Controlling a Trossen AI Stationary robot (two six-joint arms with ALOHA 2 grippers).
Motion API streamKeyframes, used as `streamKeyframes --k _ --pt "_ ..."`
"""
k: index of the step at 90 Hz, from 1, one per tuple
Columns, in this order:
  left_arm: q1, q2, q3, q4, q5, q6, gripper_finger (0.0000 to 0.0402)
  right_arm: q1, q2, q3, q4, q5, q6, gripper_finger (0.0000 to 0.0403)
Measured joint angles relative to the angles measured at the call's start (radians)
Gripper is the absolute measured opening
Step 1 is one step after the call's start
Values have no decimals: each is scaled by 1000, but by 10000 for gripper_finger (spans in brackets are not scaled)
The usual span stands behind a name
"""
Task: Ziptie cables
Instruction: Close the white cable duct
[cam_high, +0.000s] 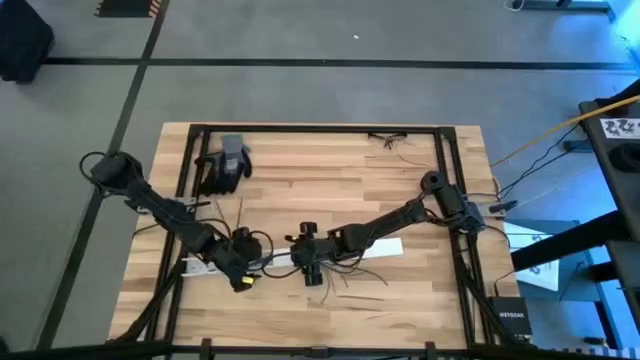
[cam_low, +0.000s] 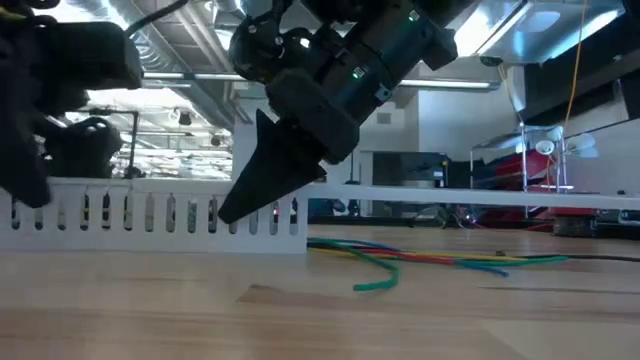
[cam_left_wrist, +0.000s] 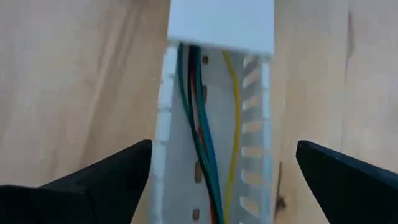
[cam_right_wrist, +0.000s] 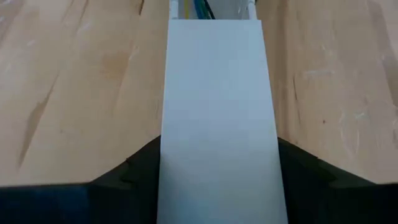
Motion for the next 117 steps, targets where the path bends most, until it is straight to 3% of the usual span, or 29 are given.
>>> streamKeyframes --k 64,81,117 --pt "47 3 -37 63 -52 113 239 -17 -1 0 -15 -33 45 227" --pt "85 53 -38 135 -37 204 220 -18 -3 -1 -20 -43 85 227" --pt "98 135 -36 274 -25 227 214 -16 22 -4 90 -54 159 227"
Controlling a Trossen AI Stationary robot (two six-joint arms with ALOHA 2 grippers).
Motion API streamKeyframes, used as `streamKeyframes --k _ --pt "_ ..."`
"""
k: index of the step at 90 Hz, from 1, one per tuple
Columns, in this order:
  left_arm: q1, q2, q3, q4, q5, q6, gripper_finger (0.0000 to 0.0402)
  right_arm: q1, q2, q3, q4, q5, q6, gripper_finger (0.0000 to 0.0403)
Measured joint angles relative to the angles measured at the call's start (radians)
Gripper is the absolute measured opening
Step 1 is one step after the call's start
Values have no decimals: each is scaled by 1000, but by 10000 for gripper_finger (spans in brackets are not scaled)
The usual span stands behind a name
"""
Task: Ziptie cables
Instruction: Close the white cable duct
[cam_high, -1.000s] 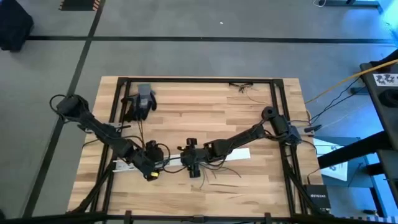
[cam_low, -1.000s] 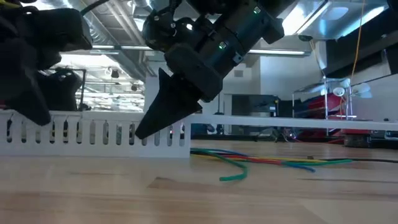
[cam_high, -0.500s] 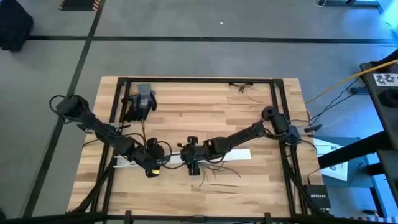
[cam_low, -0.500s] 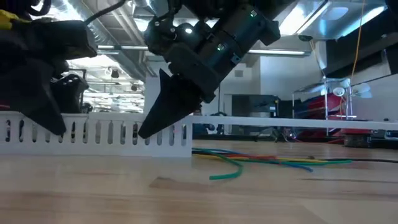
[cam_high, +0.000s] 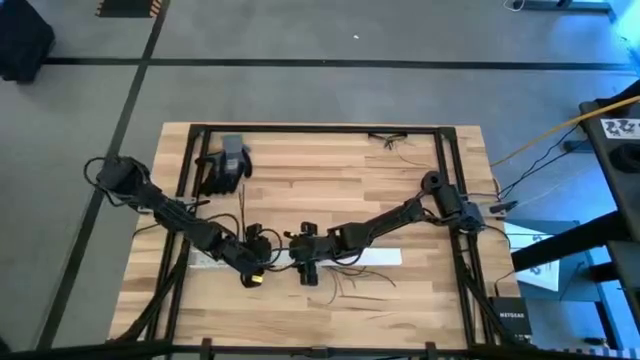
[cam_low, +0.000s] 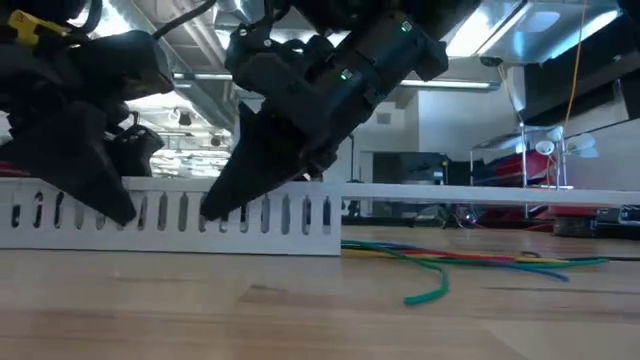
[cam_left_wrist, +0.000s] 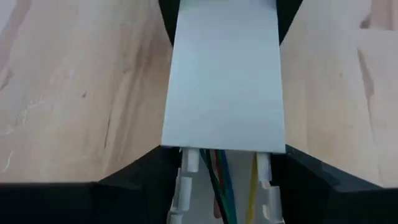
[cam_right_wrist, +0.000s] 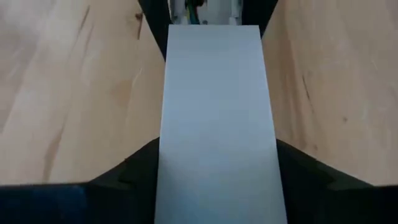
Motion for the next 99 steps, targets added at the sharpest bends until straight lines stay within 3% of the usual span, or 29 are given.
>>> streamKeyframes --k 30,53,83,99 --pt "6 1 -4 47 3 34 218 2 2 0 -5 7 6 227" --pt "11 -2 2 76 1 -22 280 -2 2 10 -33 28 -23 227" --pt "-53 -169 102 -364 24 -119 294 -2 1 10 -62 28 -28 227" --pt "-122 -189 74 -418 15 -186 294 -2 0 8 -66 30 -28 227"
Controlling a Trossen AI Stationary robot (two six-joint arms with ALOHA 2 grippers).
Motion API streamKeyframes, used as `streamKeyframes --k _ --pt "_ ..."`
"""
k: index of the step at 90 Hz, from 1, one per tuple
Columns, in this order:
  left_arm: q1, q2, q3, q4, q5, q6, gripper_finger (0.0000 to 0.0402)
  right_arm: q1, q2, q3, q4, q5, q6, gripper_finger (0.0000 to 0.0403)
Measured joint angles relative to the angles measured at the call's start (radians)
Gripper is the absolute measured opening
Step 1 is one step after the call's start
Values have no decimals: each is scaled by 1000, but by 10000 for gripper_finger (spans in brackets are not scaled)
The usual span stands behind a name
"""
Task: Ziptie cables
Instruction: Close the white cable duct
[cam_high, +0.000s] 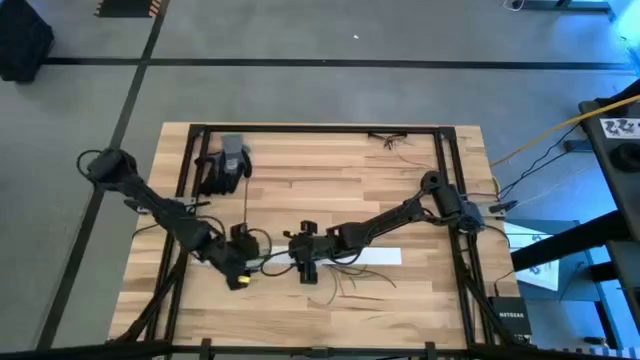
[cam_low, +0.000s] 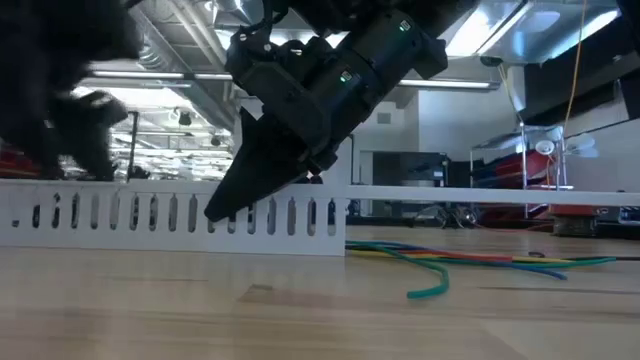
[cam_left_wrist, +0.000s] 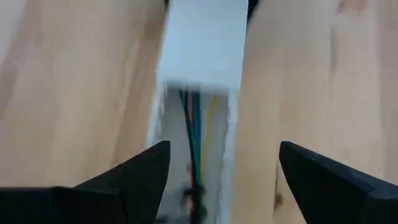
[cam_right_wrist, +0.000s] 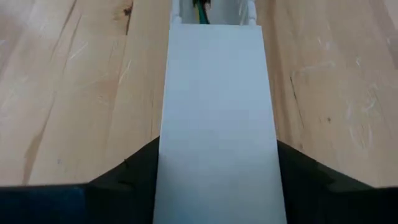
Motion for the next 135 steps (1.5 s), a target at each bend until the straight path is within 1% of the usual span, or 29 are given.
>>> streamKeyframes --k 18,30,43,55,65,72,78,89,99,107,116,124,135 --pt "-19 24 -58 15 -61 -48 294 -1 0 -2 3 9 3 227" --pt "-18 19 -61 43 -78 -43 294 -2 0 -3 13 6 0 227" --pt "-18 9 -7 68 -79 12 294 -1 0 -3 15 5 -5 227" --pt "-6 4 30 34 -106 87 294 -2 0 -3 16 3 -5 227" --pt "23 4 23 -35 -120 109 294 -2 0 -3 16 -1 -5 227" --pt "41 4 2 -54 -116 105 294 -2 0 -3 16 -2 -4 227" --pt "46 4 -17 -40 -79 98 294 -2 1 -3 16 -2 -4 227" --pt "41 4 -54 15 -26 47 294 -2 1 -3 17 -8 -20 227" --pt "23 3 -76 28 -13 -3 293 -1 1 -3 19 -10 -29 227" --pt "16 3 -98 83 -14 -23 281 0 2 -4 23 -11 -29 227" --pt "15 3 -135 170 -15 -22 249 0 2 -5 27 -30 -28 227" --pt "15 3 -152 209 -16 -10 224 0 2 -5 36 -37 -28 227" --pt "14 6 -156 241 -12 -5 209 0 3 -7 53 -66 -27 227"
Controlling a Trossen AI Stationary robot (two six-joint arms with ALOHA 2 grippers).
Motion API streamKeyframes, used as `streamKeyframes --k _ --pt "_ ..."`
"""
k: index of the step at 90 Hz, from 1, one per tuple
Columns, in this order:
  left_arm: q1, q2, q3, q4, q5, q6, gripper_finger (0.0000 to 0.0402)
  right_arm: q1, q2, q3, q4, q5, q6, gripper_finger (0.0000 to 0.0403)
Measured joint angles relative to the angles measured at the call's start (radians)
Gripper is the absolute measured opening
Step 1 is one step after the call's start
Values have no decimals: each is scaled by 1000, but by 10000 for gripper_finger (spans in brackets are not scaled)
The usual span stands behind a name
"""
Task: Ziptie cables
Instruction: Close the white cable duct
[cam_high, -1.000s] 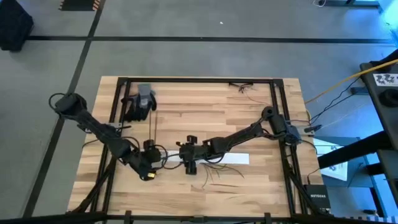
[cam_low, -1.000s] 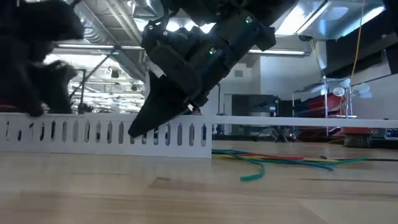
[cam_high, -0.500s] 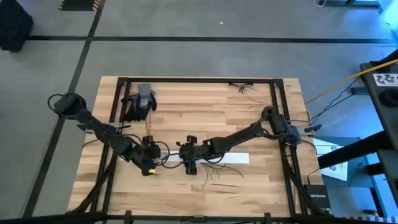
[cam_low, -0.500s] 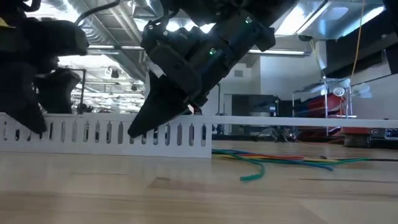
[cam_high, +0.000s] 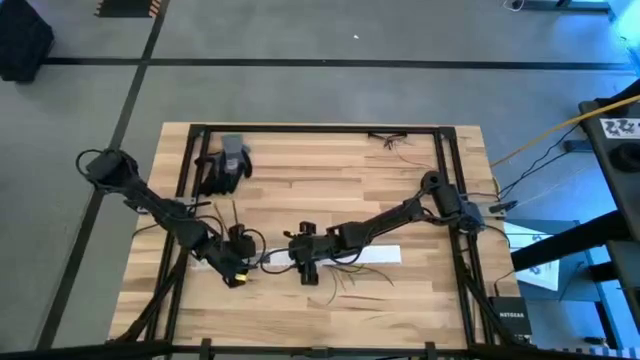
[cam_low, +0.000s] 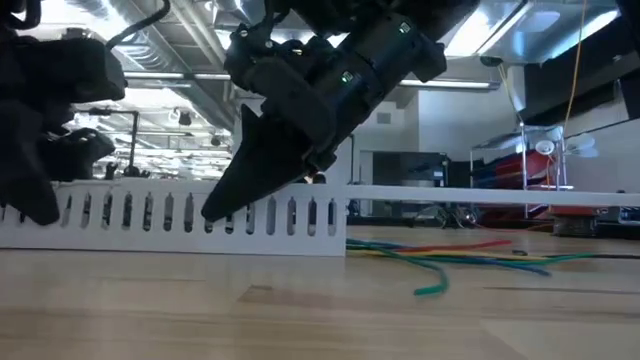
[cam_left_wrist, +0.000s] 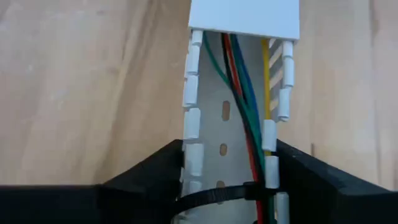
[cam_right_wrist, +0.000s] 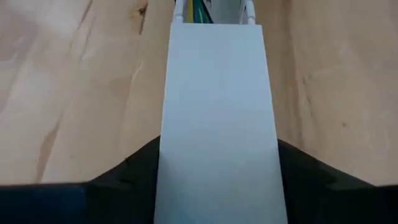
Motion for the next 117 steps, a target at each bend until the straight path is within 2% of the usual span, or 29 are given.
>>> streamKeyframes --k 43,79,88,103,117 --pt "76 90 1 214 47 92 211 2 3 -2 63 -15 28 227" --pt "132 162 52 257 72 184 211 2 -1 -1 16 -5 28 227" --pt "132 162 60 249 72 176 230 3 -2 -3 14 0 25 227" --pt "135 156 100 227 88 161 285 1 1 -2 37 13 8 227" --pt "124 117 173 41 92 168 304 -2 1 -1 20 15 -2 227"
